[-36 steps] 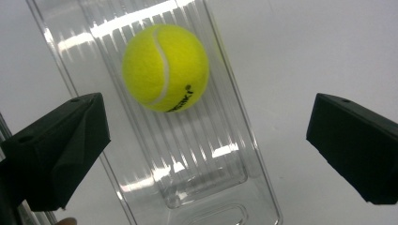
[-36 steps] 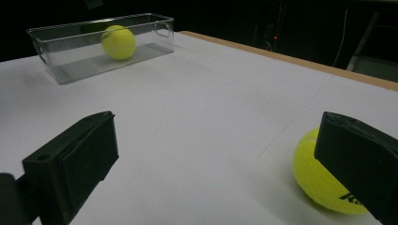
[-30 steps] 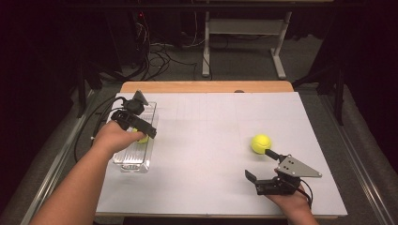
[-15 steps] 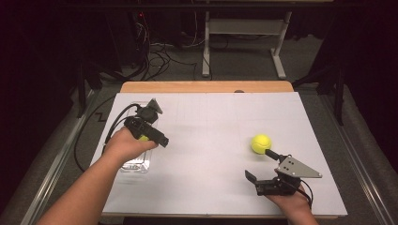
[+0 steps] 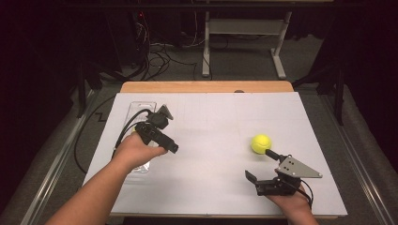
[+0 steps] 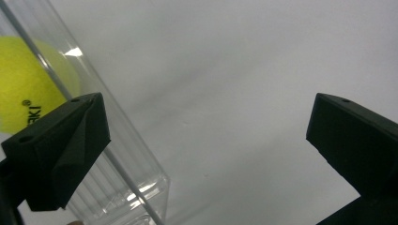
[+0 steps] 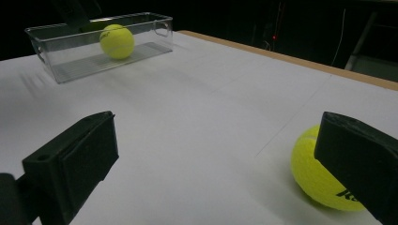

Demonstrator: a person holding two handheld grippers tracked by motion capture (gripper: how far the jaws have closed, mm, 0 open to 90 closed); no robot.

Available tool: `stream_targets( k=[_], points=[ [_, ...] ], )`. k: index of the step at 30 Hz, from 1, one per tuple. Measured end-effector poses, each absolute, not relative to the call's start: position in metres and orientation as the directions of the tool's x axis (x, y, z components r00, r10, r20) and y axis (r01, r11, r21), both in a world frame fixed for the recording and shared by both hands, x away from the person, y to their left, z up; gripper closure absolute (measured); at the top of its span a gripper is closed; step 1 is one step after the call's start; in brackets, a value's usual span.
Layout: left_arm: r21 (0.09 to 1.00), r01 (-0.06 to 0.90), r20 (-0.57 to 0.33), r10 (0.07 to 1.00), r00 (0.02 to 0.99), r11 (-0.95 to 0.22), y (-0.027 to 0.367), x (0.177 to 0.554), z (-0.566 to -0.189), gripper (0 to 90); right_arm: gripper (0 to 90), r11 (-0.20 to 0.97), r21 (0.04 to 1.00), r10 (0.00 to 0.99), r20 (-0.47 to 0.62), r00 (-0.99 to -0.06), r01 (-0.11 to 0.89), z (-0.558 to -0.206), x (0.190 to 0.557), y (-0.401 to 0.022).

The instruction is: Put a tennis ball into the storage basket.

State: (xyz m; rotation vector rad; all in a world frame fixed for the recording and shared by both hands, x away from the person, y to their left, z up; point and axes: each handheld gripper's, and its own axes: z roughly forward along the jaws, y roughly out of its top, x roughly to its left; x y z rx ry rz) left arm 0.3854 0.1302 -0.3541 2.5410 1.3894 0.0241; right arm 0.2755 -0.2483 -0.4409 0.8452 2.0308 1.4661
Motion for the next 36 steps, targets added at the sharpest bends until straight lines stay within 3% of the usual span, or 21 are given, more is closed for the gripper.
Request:
stream_targets(
  k=[11,22,36],
  points=[
    [0.261,0.805,-0.143,0.803,0.578,-0.533,0.119,0.375,-0.361,0.7,0.2,0.231,0.953,0.726,-0.033,-0.687,0.197,-0.442,0.276,-0.247],
    [0.292,0.774,-0.114,0.783,0.611,-0.561,0.106,0.365,-0.367,0.6,0.2,0.236,0.952,0.728,-0.040,-0.684,0.196,-0.442,0.276,-0.248],
    [0.342,0.744,-0.141,0.752,0.644,-0.574,0.090,0.345,-0.387,0.6,0.2,0.247,0.949,0.746,-0.059,-0.663,0.194,-0.440,0.277,-0.251]
  ],
)
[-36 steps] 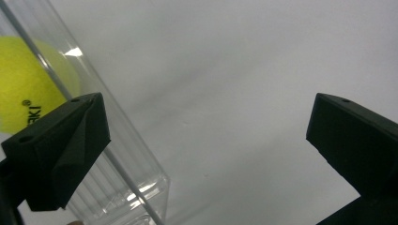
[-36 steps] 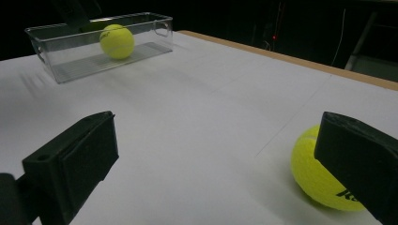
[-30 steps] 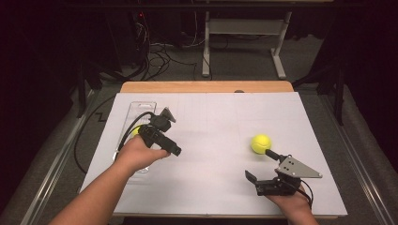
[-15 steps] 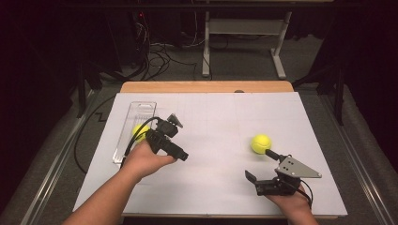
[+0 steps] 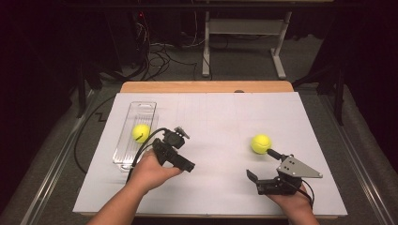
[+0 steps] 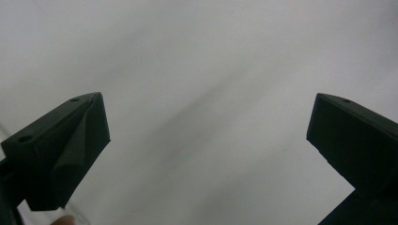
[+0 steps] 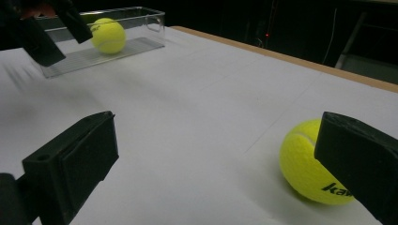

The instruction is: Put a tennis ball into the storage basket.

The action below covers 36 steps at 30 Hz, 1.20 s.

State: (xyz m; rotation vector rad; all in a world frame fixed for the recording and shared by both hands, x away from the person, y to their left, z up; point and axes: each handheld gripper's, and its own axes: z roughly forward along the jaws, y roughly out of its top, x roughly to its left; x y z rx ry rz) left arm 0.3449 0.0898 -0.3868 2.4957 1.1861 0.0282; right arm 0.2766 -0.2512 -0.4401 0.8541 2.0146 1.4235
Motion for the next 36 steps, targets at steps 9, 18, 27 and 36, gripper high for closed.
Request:
stream_targets(
  k=[9,18,27,36],
  points=[
    [0.329,0.711,-0.104,0.725,0.681,-0.621,0.075,0.336,-0.409,0.7,0.2,0.214,0.953,0.785,-0.036,-0.619,0.216,-0.440,0.279,-0.261],
    [0.349,0.709,-0.131,0.717,0.685,-0.613,0.074,0.335,-0.414,0.6,0.2,0.214,0.948,0.807,-0.035,-0.589,0.236,-0.443,0.278,-0.268],
    [0.346,0.720,-0.154,0.720,0.676,-0.602,0.075,0.340,-0.414,0.6,0.2,0.214,0.950,0.823,-0.050,-0.566,0.226,-0.442,0.278,-0.270],
    [0.345,0.726,-0.150,0.728,0.669,-0.595,0.078,0.343,-0.412,0.6,0.2,0.198,0.957,0.830,-0.050,-0.555,0.210,-0.437,0.278,-0.272]
  ],
)
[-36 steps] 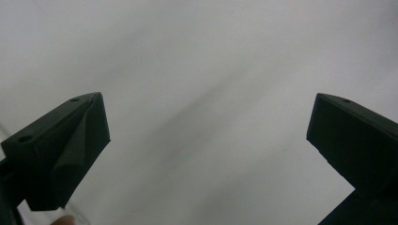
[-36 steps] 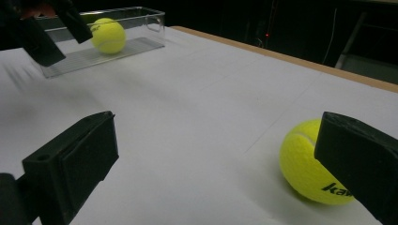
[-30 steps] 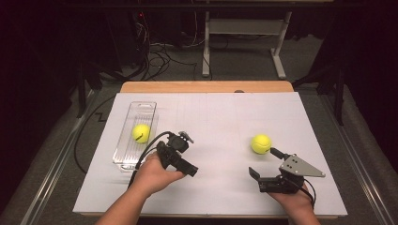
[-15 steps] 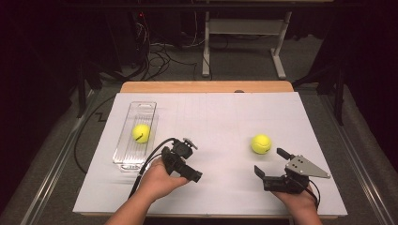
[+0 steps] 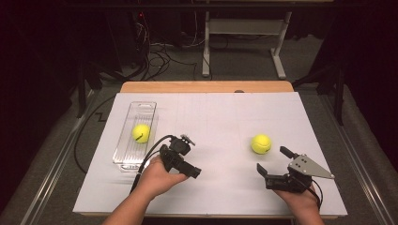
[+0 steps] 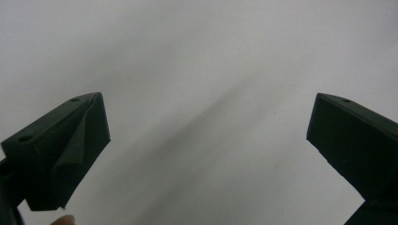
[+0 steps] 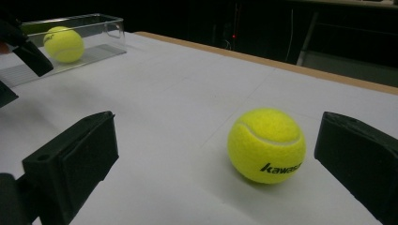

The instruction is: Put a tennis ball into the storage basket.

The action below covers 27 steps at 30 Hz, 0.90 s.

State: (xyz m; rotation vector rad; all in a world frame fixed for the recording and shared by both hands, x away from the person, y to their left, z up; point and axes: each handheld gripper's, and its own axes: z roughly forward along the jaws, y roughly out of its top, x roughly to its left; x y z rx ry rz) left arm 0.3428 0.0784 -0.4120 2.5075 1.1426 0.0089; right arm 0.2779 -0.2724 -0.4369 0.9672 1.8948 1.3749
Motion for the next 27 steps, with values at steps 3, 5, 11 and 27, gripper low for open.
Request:
stream_targets(
  k=[3,5,11,27],
  points=[
    [0.348,0.727,-0.155,0.729,0.667,-0.591,0.078,0.343,-0.412,0.6,0.2,0.197,0.958,0.832,-0.052,-0.552,0.208,-0.435,0.282,-0.272],
    [0.338,0.725,-0.153,0.726,0.671,-0.599,0.077,0.343,-0.413,0.6,0.2,0.203,0.956,0.835,-0.056,-0.547,0.212,-0.435,0.287,-0.272],
    [0.336,0.727,-0.155,0.726,0.670,-0.599,0.076,0.344,-0.413,0.6,0.2,0.200,0.952,0.850,-0.050,-0.524,0.233,-0.432,0.301,-0.271],
    [0.341,0.723,-0.161,0.721,0.674,-0.600,0.079,0.343,-0.411,0.6,0.2,0.185,0.939,0.885,-0.032,-0.464,0.289,-0.435,0.336,-0.273]
  ],
)
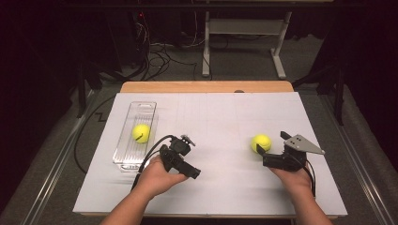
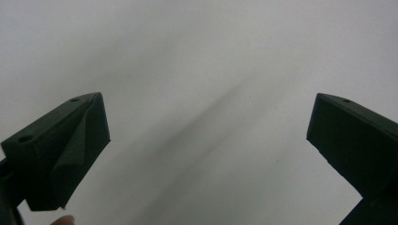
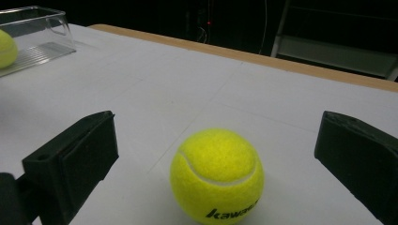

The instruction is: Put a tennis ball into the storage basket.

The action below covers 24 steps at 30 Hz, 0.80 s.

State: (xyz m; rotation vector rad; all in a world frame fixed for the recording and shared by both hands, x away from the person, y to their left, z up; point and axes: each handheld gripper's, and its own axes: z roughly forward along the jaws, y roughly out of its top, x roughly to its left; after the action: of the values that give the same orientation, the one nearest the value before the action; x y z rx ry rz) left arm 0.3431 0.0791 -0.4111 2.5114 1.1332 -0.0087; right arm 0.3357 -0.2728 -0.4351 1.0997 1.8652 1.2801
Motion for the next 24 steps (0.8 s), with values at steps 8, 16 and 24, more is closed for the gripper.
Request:
stream_targets(
  k=[8,16,24],
  points=[
    [0.341,0.720,-0.158,0.718,0.678,-0.604,0.078,0.341,-0.411,0.6,0.2,0.173,0.935,0.893,-0.016,-0.450,0.310,-0.441,0.350,-0.270],
    [0.352,0.716,-0.163,0.714,0.681,-0.602,0.080,0.340,-0.409,0.6,0.3,0.181,0.918,0.894,-0.004,-0.447,0.353,-0.448,0.355,-0.269],
    [0.350,0.720,-0.165,0.718,0.676,-0.599,0.081,0.341,-0.409,0.6,1.8,0.215,0.895,0.893,-0.017,-0.449,0.392,-0.454,0.357,-0.267]
  ],
)
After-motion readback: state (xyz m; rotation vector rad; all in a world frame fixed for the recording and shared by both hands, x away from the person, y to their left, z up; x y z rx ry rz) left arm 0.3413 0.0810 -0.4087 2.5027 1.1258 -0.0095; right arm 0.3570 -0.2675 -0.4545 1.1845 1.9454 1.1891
